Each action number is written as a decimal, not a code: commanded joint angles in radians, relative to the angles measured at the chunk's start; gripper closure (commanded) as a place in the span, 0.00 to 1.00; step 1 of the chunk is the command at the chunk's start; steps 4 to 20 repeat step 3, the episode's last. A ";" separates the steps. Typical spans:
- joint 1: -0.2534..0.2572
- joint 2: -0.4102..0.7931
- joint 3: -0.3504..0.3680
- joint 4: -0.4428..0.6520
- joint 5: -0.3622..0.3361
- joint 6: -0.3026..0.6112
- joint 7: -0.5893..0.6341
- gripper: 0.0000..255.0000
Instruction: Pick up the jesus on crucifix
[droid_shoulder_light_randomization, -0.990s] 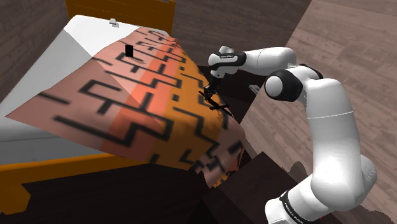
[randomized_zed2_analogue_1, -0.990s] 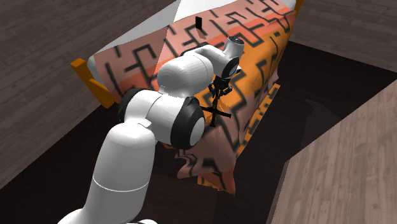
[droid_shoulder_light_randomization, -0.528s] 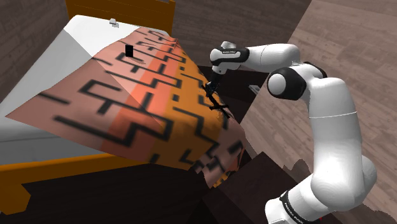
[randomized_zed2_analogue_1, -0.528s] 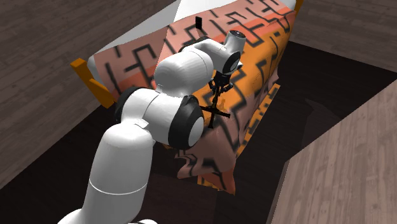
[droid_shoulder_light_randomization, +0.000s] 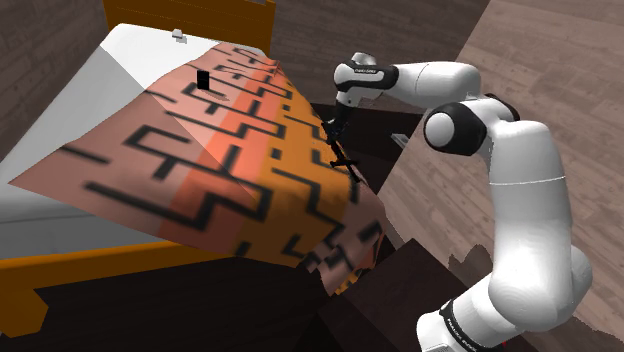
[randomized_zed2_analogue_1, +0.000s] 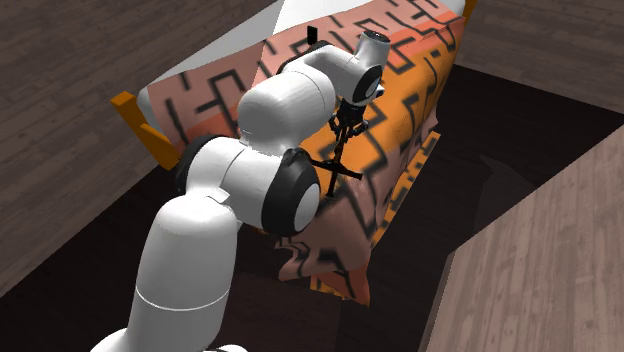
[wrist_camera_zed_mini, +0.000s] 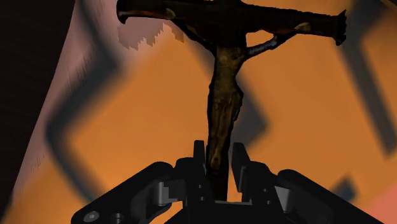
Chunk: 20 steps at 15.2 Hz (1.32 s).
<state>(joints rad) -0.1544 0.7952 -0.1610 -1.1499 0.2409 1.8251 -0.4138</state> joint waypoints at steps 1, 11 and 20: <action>0.000 -0.014 -0.001 0.005 -0.002 -0.019 0.002 1.00; 0.000 -0.015 -0.001 0.006 -0.002 -0.021 0.003 1.00; 0.000 -0.015 -0.001 0.006 -0.002 -0.021 0.003 1.00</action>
